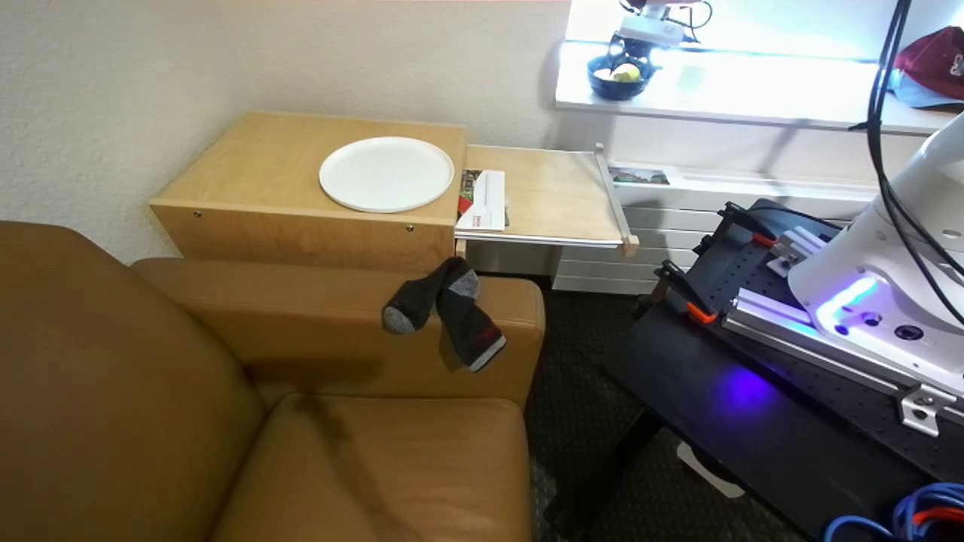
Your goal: Take the lemon out of the blue bowl and put it on the plate
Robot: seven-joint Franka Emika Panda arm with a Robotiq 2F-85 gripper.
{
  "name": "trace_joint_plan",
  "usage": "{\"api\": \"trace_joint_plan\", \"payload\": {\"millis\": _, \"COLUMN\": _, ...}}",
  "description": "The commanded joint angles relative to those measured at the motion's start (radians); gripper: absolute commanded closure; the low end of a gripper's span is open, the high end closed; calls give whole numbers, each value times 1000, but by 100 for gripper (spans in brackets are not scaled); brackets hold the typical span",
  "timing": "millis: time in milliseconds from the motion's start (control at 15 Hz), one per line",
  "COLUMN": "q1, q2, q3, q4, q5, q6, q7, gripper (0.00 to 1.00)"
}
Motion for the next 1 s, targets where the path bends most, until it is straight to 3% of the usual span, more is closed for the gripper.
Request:
{"api": "trace_joint_plan", "payload": {"millis": 0, "q1": 0, "q2": 20, "q3": -6, "q4": 19, "q5": 12, "q6": 11, "q7": 6, "gripper": 32}}
{"api": "trace_joint_plan", "payload": {"millis": 200, "q1": -1, "q2": 20, "q3": -6, "q4": 23, "q5": 11, "q6": 12, "q7": 4, "gripper": 54}}
{"api": "trace_joint_plan", "payload": {"millis": 467, "q1": -2, "q2": 16, "q3": -5, "q4": 23, "q5": 16, "q6": 5, "q7": 9, "gripper": 58}}
{"api": "trace_joint_plan", "payload": {"millis": 933, "q1": -55, "q2": -84, "q3": 9, "q4": 6, "q5": 52, "q6": -36, "q7": -32, "gripper": 58}}
